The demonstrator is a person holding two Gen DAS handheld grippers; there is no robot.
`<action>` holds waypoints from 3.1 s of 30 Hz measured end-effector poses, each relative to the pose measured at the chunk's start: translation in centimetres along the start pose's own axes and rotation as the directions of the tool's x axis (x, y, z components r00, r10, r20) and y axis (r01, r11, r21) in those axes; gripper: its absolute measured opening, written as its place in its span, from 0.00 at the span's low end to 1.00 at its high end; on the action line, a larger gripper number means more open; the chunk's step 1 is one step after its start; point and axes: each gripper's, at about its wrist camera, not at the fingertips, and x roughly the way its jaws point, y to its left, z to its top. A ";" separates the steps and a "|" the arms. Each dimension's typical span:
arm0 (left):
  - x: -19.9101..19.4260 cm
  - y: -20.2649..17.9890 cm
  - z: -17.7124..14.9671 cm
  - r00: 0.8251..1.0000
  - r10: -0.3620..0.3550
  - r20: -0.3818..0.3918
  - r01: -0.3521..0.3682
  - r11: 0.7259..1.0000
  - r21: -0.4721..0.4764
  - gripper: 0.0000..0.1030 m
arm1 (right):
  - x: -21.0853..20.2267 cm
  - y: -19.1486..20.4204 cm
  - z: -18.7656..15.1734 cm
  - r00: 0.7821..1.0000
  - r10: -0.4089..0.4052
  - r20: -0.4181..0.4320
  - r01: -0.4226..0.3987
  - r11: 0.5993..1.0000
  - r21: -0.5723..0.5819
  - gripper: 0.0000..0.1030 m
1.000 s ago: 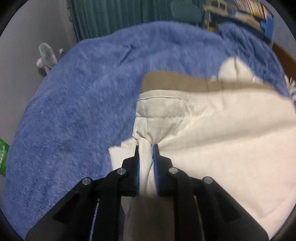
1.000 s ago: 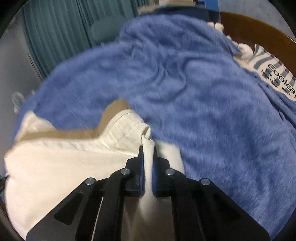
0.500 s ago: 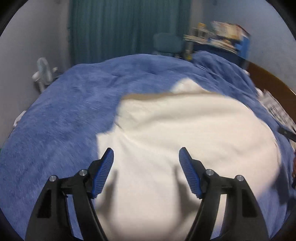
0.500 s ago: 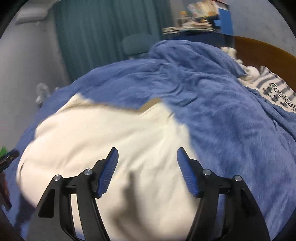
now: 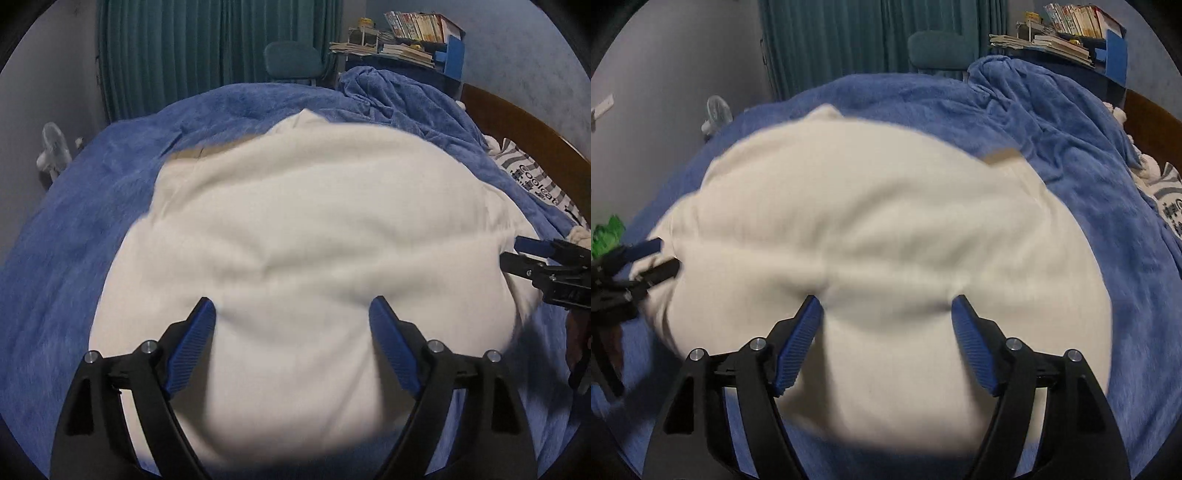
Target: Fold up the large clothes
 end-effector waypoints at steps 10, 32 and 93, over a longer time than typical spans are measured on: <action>8.6 0.2 9.9 0.978 0.161 -0.132 -0.155 0.986 0.056 0.80 | 8.0 0.5 9.7 0.991 -0.052 -0.123 0.062 0.995 0.078 0.69; 17.5 2.6 8.4 0.914 0.132 -0.384 -0.142 0.990 0.004 0.94 | 17.1 -0.7 9.3 0.936 -0.051 -0.348 0.095 0.989 0.109 0.73; 0.8 0.2 -3.3 0.989 0.130 -0.071 -0.131 0.991 -0.003 0.94 | -1.4 2.3 -4.7 0.997 0.003 0.081 0.008 0.991 -0.132 0.78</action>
